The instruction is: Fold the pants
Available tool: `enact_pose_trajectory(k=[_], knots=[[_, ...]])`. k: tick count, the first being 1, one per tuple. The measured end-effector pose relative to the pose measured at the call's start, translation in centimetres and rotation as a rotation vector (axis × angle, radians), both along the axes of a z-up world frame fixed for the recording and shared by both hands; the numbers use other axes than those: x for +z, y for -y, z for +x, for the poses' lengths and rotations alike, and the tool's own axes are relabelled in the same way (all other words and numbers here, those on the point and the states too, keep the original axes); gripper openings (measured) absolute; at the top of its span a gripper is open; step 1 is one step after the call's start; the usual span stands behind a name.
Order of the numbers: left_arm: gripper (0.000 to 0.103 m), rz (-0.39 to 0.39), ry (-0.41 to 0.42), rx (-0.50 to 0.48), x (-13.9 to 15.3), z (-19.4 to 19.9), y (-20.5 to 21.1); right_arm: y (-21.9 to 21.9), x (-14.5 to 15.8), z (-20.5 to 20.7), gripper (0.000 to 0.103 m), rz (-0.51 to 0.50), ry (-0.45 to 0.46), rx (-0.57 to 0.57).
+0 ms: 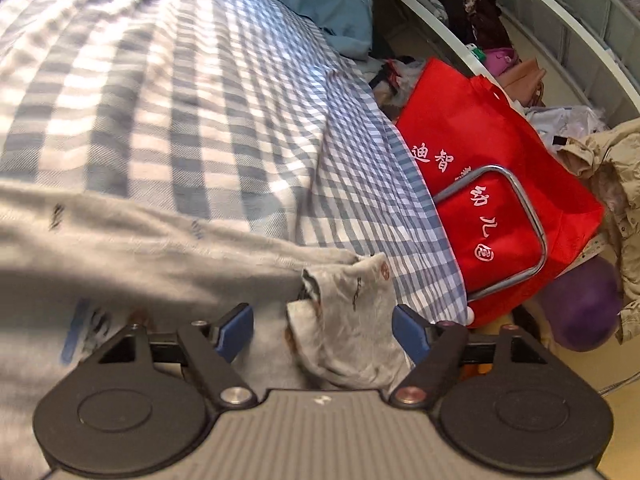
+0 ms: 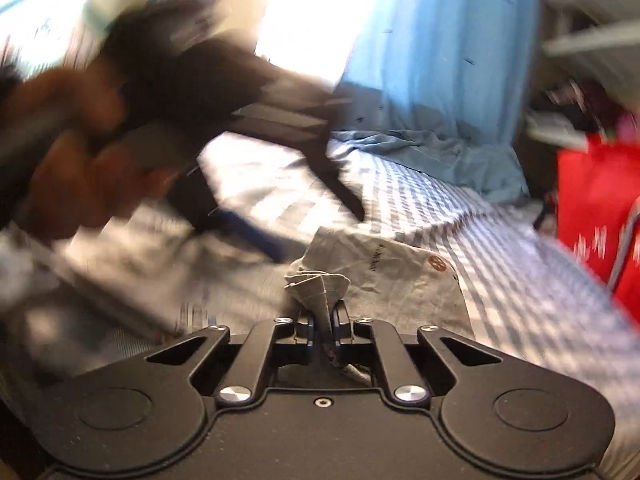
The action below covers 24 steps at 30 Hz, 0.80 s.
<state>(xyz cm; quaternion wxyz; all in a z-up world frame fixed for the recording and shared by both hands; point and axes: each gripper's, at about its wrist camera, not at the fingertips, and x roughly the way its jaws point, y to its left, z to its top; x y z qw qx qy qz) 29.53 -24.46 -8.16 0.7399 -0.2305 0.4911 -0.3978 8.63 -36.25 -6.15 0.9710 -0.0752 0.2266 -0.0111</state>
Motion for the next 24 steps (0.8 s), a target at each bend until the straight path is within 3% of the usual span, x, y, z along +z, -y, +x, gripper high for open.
enact_pose_trajectory(k=[2,5,8,10,11,13,14,15,17,21,22,24], knots=[[0.083,-0.036,-0.032,-0.005,-0.4,-0.2,-0.3,1.3,0.3,-0.3,0.007,0.125,0.009,-0.011],[0.090,-0.162,-0.115,-0.031,-1.6,-0.1,0.0,2.7,0.4,-0.6,0.008,0.239,0.038,-0.016],[0.090,-0.207,-0.178,-0.014,-2.9,-0.2,1.0,3.2,0.7,-1.0,0.008,0.258,0.076,-0.016],[0.084,-0.229,-0.170,0.046,-3.2,-0.5,1.4,3.5,0.8,-1.0,0.008,0.245,0.088,-0.015],[0.077,-0.245,-0.178,0.069,-3.4,-0.4,1.4,3.5,0.7,-1.0,0.008,0.231,0.083,-0.012],[0.055,-0.247,-0.196,0.117,-3.8,-0.3,1.4,3.1,0.7,-1.1,0.008,0.186,0.076,-0.004],[0.038,-0.234,-0.199,0.134,-3.9,0.0,1.5,2.6,0.7,-1.4,0.008,0.166,0.071,0.004],[0.031,-0.225,-0.201,0.146,-4.1,0.1,1.6,2.2,0.6,-1.8,0.008,0.148,0.068,0.010],[0.023,-0.209,-0.202,0.161,-4.3,0.3,1.9,1.8,0.4,-1.7,0.009,0.113,0.063,0.019],[0.021,-0.171,-0.161,0.186,-4.1,0.2,1.2,1.5,-0.1,-1.6,0.011,0.081,0.043,0.032],[0.021,-0.151,-0.145,0.185,-3.9,0.1,1.2,1.4,-0.2,-1.5,0.015,0.059,0.037,0.036],[0.020,-0.107,-0.096,0.179,-3.4,-0.2,1.3,0.9,-0.5,-1.3,0.038,-0.023,0.030,0.028]])
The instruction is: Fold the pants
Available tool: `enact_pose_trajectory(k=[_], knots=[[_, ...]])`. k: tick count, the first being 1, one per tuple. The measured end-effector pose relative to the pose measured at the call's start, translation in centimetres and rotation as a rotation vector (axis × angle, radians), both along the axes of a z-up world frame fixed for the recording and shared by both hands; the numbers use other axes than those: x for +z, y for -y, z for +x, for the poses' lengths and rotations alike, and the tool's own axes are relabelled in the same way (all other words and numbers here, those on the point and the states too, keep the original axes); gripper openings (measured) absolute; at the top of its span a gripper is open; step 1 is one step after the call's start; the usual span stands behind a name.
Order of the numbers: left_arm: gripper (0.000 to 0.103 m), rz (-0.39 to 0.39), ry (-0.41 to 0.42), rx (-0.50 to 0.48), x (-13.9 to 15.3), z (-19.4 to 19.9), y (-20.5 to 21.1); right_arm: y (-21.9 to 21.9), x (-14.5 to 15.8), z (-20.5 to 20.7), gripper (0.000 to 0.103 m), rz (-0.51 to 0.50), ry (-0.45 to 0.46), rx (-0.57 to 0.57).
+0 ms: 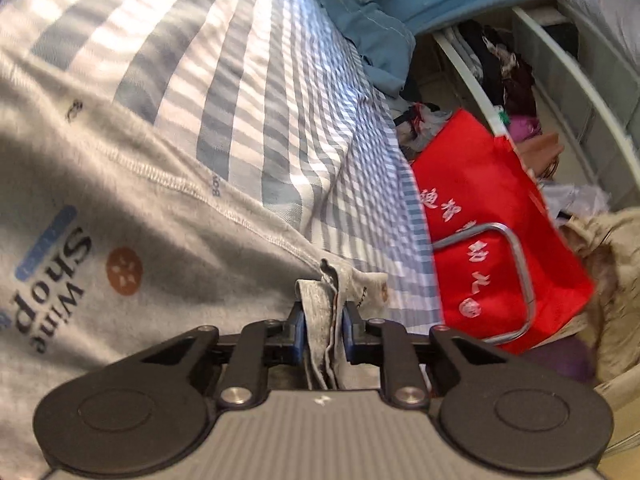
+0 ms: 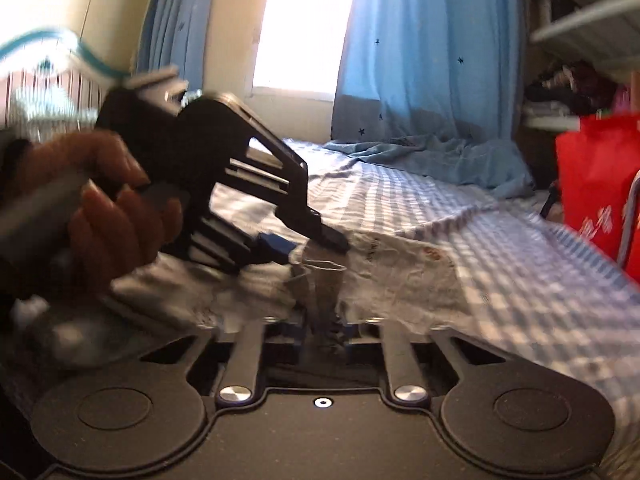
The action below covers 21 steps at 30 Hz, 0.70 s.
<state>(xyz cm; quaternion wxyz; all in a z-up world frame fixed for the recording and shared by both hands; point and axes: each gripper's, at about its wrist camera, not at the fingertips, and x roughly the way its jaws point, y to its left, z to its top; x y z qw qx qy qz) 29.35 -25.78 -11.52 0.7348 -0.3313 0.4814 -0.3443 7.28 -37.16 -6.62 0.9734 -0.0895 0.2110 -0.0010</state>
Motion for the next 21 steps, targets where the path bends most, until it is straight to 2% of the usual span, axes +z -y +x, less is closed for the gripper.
enact_pose_trajectory(k=[1,2,3,4,6,8,11,16,21], knots=[[0.020,0.018,0.023,-0.005,0.2,-0.2,-0.1,-0.3,-0.2,0.3,0.055,-0.043,-0.008,0.001],[0.020,0.035,0.041,-0.006,0.5,-0.4,0.0,-0.5,-0.5,0.7,0.062,-0.084,-0.020,0.007],[0.020,0.048,0.053,-0.008,0.6,-0.6,0.0,-0.7,-0.8,1.1,0.061,-0.111,-0.025,0.018],[0.020,0.057,0.062,-0.012,0.7,-0.7,0.0,-0.9,-1.0,1.4,0.058,-0.125,-0.029,0.028],[0.020,0.068,0.065,-0.014,0.8,-0.8,0.0,-1.1,-1.2,1.7,0.043,-0.130,-0.026,0.043],[0.018,0.070,0.065,-0.014,0.8,-0.9,-0.4,-1.4,-1.3,2.0,0.019,-0.154,-0.020,0.051],[0.012,0.079,0.076,-0.022,1.1,-1.1,-0.6,-2.0,-1.7,2.0,0.012,-0.198,-0.008,0.052],[0.011,0.094,0.130,-0.036,2.4,-1.4,-1.8,-2.4,-0.8,1.8,0.012,-0.206,0.004,0.052],[0.010,0.138,0.192,-0.050,4.3,-1.4,-4.7,-4.0,0.2,2.2,0.008,-0.184,0.015,0.110]])
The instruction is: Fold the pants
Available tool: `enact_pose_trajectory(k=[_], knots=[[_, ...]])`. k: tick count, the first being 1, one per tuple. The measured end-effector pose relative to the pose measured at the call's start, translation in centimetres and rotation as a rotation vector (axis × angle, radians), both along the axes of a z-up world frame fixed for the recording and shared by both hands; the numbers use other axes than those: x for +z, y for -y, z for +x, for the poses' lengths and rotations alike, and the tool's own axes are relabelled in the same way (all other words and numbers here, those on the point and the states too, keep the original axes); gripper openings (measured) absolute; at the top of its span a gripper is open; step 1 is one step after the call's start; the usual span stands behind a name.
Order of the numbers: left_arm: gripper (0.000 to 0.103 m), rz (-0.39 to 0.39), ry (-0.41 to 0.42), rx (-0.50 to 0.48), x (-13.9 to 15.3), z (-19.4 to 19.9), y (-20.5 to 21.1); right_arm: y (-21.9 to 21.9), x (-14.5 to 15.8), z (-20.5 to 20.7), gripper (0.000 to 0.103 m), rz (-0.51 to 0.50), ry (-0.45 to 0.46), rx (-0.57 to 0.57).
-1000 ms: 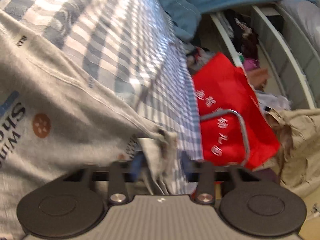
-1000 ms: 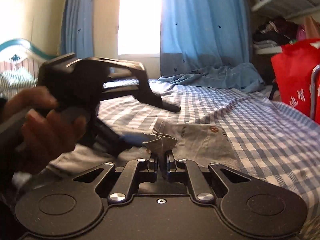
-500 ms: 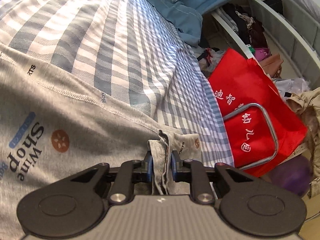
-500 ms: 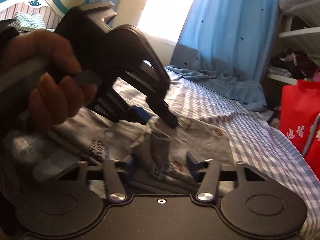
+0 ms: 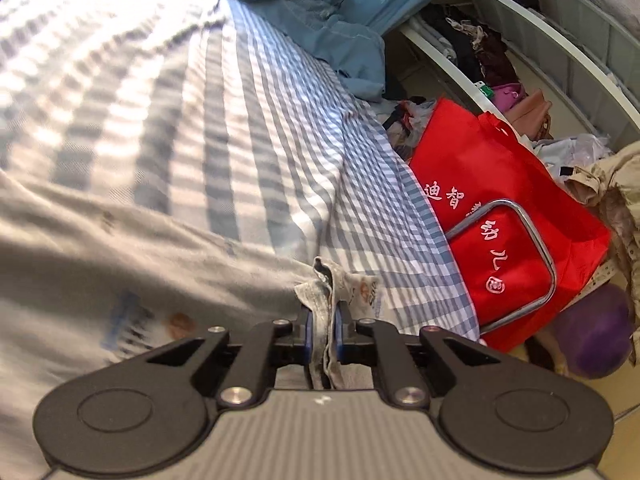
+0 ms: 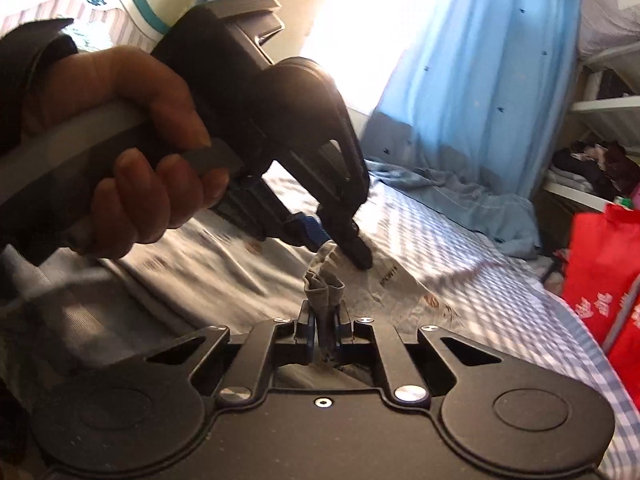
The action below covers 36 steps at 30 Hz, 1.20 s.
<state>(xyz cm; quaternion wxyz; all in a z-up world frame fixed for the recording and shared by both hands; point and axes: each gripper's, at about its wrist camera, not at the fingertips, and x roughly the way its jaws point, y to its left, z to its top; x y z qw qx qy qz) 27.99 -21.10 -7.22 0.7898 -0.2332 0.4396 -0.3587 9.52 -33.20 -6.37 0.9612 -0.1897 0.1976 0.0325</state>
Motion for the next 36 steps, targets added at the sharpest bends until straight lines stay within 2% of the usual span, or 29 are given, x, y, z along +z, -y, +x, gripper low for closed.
enact_pose_trajectory(k=[13,19,24,27,36], knots=[[0.010,0.098,0.039,0.005,2.8,2.0,-12.6,-8.6,1.9,4.5,0.008,0.143,-0.054,0.233],[0.010,0.146,0.044,0.019,2.6,2.5,-17.3,-12.5,1.8,6.4,0.008,0.170,-0.096,0.316],[0.010,0.141,0.019,0.035,1.7,2.5,-19.6,-15.1,1.3,6.5,0.008,0.160,-0.138,0.349],[0.010,0.134,0.034,0.034,2.0,2.0,-20.2,-16.4,1.3,5.8,0.008,0.152,-0.143,0.365],[0.011,0.151,0.012,0.068,1.5,1.9,-22.0,-17.4,1.2,5.6,0.008,0.154,-0.156,0.399]])
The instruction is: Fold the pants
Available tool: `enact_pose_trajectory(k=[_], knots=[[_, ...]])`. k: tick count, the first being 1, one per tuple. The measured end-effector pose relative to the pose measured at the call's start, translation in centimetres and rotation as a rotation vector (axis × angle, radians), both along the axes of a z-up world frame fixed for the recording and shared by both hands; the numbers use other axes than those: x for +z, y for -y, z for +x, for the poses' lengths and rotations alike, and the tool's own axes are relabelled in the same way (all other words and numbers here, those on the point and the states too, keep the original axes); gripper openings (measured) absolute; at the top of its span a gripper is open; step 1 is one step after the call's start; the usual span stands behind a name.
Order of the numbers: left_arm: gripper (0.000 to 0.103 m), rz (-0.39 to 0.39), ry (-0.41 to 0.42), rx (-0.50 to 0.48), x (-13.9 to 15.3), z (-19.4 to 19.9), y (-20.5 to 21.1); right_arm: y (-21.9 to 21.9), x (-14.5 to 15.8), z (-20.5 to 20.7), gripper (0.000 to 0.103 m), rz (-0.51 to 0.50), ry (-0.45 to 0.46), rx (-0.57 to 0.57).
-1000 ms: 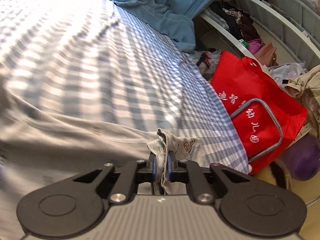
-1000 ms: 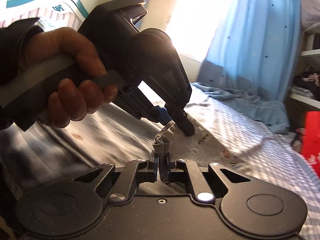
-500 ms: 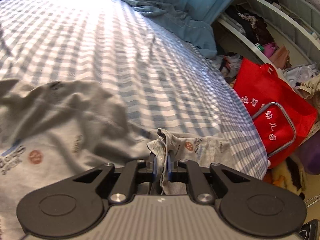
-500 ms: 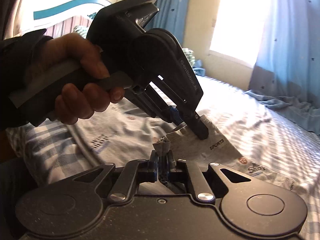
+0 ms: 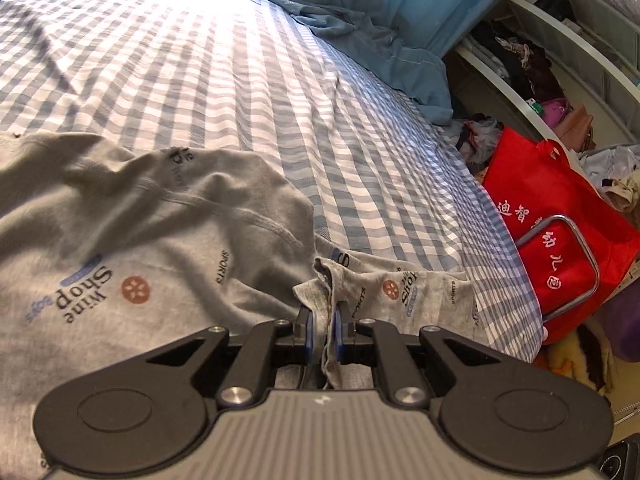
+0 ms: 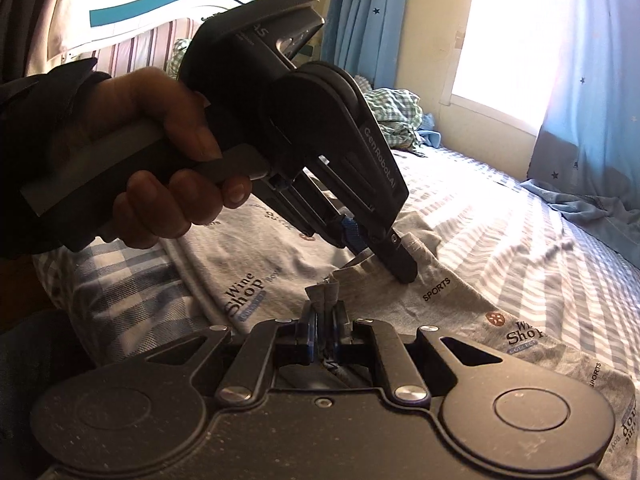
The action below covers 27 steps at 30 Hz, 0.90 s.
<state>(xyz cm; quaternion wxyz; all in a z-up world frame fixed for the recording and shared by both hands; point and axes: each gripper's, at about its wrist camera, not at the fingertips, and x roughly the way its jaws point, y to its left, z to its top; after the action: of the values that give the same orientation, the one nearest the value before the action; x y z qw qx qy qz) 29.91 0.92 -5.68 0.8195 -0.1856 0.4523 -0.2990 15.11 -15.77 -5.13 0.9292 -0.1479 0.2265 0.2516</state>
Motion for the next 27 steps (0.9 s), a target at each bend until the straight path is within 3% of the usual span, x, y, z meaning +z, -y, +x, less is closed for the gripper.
enact_pose_trajectory(k=[9,11,13,15,16,18,20,21,24,27], knots=[[0.012,0.048,-0.005,0.005,-0.6,0.4,-1.0,-1.2,-0.1,0.6,0.009,0.020,-0.009,0.035],[0.014,0.038,-0.003,0.009,-1.1,0.3,-1.2,-1.2,-0.6,0.8,0.015,0.024,-0.031,0.036],[0.025,0.013,0.002,0.011,-1.1,0.0,-1.5,-0.9,-0.8,0.5,0.025,0.036,-0.033,0.049],[0.061,0.007,0.028,0.018,-0.7,-0.5,-1.8,0.3,-0.5,-0.2,0.039,0.038,-0.014,0.044],[0.067,0.028,0.054,0.041,-0.3,-1.0,-2.0,1.2,-0.3,-0.7,0.047,0.043,0.001,0.031],[0.073,0.079,0.113,0.085,0.7,-1.8,-2.2,3.7,0.2,-1.7,0.058,0.041,0.047,-0.029],[0.078,0.089,0.166,0.127,1.5,-2.5,-2.2,6.6,0.7,-2.3,0.077,0.019,0.087,-0.133],[0.085,0.093,0.191,0.149,1.7,-2.9,-1.9,8.2,0.9,-2.3,0.081,-0.008,0.106,-0.206],[0.090,0.181,0.277,0.212,1.7,-3.7,0.6,11.5,0.9,-0.4,0.085,-0.122,0.150,-0.445],[0.086,0.343,0.257,0.302,-0.1,-3.1,2.9,13.5,0.3,2.9,0.088,-0.132,0.155,-0.524]])
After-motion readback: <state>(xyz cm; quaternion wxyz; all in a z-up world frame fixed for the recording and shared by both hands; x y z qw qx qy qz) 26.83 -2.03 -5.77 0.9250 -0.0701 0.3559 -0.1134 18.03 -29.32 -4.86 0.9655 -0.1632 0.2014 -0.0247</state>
